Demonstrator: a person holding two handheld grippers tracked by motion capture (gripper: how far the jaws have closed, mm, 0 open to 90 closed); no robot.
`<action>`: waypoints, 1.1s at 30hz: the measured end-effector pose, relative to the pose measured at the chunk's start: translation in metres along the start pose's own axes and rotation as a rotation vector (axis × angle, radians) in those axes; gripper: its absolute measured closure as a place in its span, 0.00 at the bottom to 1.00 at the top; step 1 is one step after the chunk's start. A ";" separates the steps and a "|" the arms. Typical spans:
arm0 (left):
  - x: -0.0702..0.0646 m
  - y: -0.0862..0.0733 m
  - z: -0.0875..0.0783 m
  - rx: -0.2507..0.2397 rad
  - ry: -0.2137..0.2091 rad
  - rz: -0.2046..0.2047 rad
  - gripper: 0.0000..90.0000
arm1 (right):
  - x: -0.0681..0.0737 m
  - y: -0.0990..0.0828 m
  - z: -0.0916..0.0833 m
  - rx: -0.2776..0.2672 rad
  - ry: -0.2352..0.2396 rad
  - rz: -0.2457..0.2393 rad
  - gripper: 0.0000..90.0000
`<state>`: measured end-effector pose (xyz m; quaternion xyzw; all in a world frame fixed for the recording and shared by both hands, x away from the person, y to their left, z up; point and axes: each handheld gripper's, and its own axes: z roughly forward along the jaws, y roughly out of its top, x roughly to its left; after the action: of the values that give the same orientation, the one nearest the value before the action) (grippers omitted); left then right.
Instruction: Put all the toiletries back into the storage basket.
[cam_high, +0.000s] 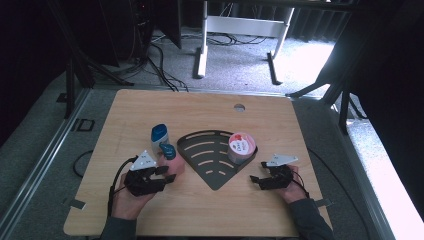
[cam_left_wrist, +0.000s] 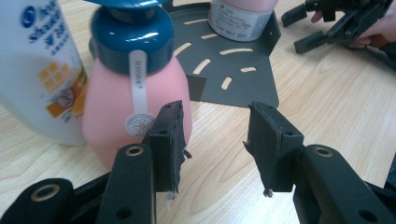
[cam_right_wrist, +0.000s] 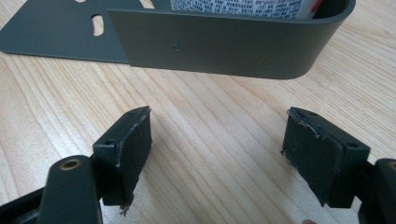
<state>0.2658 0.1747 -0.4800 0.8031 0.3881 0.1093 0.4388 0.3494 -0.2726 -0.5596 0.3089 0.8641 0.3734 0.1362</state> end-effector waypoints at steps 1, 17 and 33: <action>0.001 0.000 -0.001 -0.008 0.003 -0.002 0.64 | 0.000 0.000 0.000 0.000 0.000 0.000 0.26; 0.010 0.006 -0.013 -0.030 0.093 -0.045 0.59 | 0.000 0.000 0.000 0.000 0.001 0.000 0.26; 0.018 0.015 -0.002 0.006 0.157 -0.085 0.50 | 0.000 0.000 0.000 0.001 0.002 0.000 0.26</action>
<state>0.2855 0.1842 -0.4700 0.7763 0.4553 0.1520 0.4086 0.3495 -0.2727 -0.5596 0.3087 0.8643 0.3732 0.1354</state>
